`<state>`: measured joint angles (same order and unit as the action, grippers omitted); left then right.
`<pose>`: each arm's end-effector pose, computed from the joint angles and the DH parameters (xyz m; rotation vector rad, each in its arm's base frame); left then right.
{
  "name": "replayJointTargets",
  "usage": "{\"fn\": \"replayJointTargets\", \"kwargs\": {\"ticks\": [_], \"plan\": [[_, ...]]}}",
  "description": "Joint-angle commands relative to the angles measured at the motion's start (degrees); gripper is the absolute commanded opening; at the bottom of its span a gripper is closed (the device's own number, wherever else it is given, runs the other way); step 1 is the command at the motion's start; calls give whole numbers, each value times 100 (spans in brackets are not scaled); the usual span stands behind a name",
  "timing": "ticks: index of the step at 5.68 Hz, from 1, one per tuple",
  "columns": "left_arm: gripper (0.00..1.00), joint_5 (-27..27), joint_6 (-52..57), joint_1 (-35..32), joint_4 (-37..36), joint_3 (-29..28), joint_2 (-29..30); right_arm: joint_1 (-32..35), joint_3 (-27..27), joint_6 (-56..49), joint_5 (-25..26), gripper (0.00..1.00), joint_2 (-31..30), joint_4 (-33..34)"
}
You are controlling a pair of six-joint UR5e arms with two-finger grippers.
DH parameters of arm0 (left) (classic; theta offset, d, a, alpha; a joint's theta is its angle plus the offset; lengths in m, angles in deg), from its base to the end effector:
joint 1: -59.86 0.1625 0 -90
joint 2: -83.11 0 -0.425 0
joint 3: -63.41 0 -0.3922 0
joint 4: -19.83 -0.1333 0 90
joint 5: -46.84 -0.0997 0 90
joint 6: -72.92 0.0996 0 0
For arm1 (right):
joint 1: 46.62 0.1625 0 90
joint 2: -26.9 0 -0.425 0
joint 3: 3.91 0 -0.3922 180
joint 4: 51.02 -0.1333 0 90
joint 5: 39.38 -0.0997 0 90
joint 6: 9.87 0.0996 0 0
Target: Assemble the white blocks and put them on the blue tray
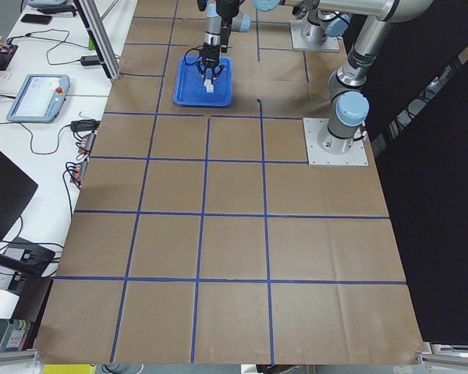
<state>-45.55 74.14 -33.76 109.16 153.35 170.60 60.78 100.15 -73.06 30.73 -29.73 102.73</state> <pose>-0.1591 -0.4692 0.5110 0.1291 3.0971 -0.0890 0.3453 -0.5427 0.1667 -1.9158 2.1476 -0.5763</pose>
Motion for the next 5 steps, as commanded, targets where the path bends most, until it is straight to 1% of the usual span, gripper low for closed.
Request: {"fn": "replayJointTargets", "kwargs": {"ticks": [1, 2, 5], "plan": [[99, -60, 10, 10, 5, -55, -47, 1, 0, -53, 3, 18, 3, -2], [99, -61, 19, 1, 31, -56, -64, 1, 0, -79, 11, 21, 12, 6], [99, -52, 19, 1, 190, -64, -117, 1, -9, -36, 3, 35, 65, 15]]}}
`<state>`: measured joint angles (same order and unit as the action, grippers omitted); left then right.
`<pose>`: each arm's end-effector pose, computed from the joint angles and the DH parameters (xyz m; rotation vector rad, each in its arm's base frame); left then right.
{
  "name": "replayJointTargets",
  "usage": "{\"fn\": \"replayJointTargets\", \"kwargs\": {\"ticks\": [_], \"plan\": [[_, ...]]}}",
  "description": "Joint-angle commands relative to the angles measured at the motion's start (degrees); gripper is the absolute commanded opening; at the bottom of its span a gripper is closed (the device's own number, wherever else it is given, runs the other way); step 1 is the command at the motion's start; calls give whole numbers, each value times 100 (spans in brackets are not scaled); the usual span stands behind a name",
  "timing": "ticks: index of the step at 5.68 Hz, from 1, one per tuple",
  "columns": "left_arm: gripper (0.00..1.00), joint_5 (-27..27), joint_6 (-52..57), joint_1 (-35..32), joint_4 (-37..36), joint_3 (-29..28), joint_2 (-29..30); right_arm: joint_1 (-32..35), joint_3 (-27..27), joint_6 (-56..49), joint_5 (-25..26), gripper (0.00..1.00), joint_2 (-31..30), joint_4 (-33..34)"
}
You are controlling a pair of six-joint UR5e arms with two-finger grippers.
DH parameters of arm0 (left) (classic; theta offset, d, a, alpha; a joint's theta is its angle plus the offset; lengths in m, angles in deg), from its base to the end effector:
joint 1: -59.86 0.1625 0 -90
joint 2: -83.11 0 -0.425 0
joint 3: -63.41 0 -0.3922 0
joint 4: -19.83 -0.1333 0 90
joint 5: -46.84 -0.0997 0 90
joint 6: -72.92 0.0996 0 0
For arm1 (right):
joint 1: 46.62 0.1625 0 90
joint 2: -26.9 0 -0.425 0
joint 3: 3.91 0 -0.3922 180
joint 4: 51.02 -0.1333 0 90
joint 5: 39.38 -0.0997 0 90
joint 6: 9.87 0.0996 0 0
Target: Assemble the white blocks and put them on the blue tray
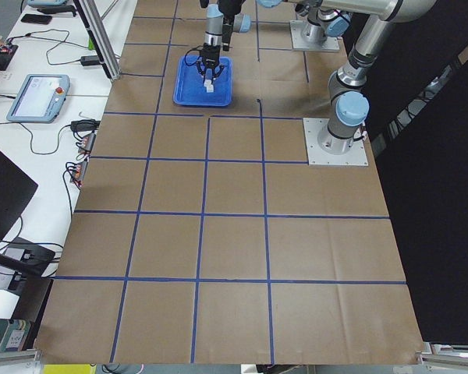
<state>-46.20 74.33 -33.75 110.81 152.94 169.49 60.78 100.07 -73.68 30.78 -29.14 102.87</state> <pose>-0.1573 -0.4603 0.5207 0.1330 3.0856 -0.0854 0.3454 -0.5433 0.1611 -1.9272 2.1397 -0.5691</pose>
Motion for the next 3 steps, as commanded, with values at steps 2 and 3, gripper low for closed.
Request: {"fn": "replayJointTargets", "kwargs": {"ticks": [2, 3], "plan": [[99, -12, 9, 0, 26, -6, -16, -8, 0, 43, -11, 36, -3, 1], [99, -21, 9, 0, 43, 3, -16, 0, 8, 0, -11, 36, -3, -17]]}}
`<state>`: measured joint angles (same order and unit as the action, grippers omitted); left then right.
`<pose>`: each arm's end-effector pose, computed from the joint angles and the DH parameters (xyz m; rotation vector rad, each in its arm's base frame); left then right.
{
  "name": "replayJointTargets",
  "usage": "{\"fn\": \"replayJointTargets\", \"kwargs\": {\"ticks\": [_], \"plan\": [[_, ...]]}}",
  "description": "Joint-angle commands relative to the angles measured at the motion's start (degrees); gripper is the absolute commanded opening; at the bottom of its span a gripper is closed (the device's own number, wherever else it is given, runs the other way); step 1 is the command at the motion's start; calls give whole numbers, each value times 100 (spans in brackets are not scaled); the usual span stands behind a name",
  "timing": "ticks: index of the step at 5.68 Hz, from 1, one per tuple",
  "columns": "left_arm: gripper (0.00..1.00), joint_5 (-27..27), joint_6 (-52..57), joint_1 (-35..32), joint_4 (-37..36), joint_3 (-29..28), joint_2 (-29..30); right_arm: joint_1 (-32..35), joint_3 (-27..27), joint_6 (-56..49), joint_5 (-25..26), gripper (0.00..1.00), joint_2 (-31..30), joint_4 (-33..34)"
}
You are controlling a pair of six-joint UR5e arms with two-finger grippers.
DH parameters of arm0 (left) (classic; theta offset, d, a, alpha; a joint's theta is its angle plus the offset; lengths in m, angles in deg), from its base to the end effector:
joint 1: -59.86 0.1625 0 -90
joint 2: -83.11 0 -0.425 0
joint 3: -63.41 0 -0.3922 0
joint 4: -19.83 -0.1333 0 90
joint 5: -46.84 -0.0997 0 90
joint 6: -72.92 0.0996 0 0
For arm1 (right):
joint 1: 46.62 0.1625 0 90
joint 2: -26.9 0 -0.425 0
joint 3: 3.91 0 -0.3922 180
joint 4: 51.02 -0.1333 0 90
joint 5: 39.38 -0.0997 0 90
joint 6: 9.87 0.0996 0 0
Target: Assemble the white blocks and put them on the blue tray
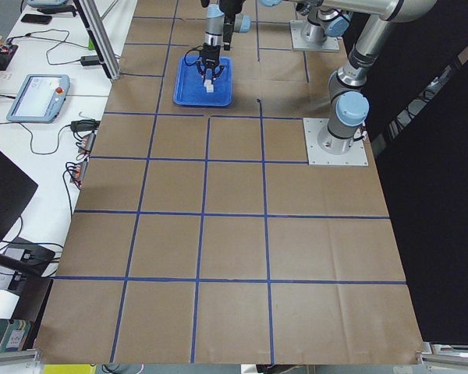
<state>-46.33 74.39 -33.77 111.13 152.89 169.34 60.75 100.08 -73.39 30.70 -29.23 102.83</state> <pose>-0.1572 -0.4589 0.5218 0.1351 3.0832 -0.0821 0.3452 -0.5434 0.1620 -1.9202 2.1432 -0.5697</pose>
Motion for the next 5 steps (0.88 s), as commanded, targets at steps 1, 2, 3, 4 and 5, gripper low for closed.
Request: {"fn": "replayJointTargets", "kwargs": {"ticks": [1, 2, 3, 4, 5], "plan": [[99, -9, 11, 19, 2, 25, 8, 12, 7, -47, -3, 36, 6, -12], [99, -17, 11, 11, 45, 104, -35, 13, -2, -56, -11, 36, 6, -12], [99, -35, 11, 20, 115, 113, -36, 13, -2, -56, -20, 36, 6, -12], [99, -209, 11, 2, 360, 166, -79, 13, -2, -47, -29, 36, 15, -12], [99, -193, 11, -33, 319, -17, 33, 13, -2, -47, -46, 38, 6, -12]]}}
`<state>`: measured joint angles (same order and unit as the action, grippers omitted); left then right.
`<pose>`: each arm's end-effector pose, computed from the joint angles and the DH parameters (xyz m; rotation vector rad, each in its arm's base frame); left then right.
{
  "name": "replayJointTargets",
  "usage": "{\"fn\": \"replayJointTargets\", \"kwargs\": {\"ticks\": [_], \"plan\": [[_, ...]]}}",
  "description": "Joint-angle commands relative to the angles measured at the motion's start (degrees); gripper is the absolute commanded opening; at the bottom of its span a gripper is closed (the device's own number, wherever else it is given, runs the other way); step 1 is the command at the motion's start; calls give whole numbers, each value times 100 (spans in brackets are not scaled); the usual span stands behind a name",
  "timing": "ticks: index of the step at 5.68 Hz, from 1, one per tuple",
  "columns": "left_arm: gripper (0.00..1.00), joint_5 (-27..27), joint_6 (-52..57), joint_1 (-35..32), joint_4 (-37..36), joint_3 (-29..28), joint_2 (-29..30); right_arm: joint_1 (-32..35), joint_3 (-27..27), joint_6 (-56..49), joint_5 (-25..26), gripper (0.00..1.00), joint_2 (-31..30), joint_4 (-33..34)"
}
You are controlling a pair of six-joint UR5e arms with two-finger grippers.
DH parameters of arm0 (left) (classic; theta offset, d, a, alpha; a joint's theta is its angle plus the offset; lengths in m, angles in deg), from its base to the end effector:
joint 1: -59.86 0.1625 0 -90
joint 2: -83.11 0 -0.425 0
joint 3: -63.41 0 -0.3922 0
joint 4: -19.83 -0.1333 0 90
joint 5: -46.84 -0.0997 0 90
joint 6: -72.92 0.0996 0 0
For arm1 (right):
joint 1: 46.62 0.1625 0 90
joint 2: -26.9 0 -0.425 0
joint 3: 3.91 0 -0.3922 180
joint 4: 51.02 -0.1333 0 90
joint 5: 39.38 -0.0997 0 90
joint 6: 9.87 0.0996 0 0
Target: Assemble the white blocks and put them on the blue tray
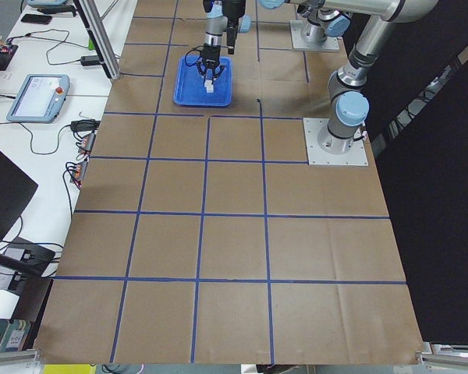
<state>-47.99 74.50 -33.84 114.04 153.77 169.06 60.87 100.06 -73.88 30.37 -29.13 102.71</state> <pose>-0.1543 -0.4511 0.5115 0.1414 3.0538 0.0115 0.3468 -0.5424 0.1610 -1.9282 2.1289 -0.5683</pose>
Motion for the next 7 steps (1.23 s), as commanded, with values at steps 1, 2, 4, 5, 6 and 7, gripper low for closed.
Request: {"fn": "replayJointTargets", "kwargs": {"ticks": [1, 2, 4, 5, 6, 7], "plan": [[99, -62, 9, -52, 19, 24, -15, 0, 0, 45, -23, 54, 5, 17], [99, -53, 0, 8, 10, -131, 1, 0, 0, 81, -23, 68, 5, 17], [99, -10, 9, 114, -25, -150, 10, 0, 0, 81, -32, 92, 5, 35], [99, -18, 9, 53, -16, -141, -25, 0, -9, 72, -32, 83, 5, 26], [99, -36, 9, -17, 88, -89, -155, 0, -9, 46, -32, 67, 5, 52], [99, -44, 9, 0, 89, 33, -253, 0, -9, 37, -32, 66, -4, 44]]}}
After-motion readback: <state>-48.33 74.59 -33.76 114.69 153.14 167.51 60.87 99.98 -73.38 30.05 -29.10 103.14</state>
